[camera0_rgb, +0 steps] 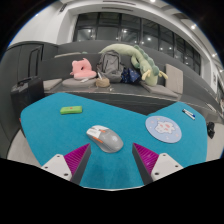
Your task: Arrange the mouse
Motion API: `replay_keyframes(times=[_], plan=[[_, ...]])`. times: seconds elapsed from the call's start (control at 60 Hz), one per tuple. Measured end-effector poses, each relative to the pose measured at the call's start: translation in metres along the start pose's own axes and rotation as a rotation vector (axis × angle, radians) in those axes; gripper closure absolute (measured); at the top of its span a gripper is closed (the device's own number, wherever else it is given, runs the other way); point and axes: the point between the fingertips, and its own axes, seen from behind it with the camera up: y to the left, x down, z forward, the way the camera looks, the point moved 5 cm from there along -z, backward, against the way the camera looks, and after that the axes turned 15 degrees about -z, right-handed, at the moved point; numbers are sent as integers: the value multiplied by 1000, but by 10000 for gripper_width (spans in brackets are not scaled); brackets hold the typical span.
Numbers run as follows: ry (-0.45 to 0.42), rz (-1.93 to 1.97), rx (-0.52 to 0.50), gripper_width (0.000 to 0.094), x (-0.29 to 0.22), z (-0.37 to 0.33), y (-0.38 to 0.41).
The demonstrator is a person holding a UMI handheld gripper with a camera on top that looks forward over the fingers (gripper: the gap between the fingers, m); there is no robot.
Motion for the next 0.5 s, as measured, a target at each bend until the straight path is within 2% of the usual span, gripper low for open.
replay_keyframes(times=[0.233,0.35,0.5], plan=[[82,-20,12,70,-11,58,-9],[84,23,-26,82,-20,78,-8],[80,22,-20,83,-31,103,-15]])
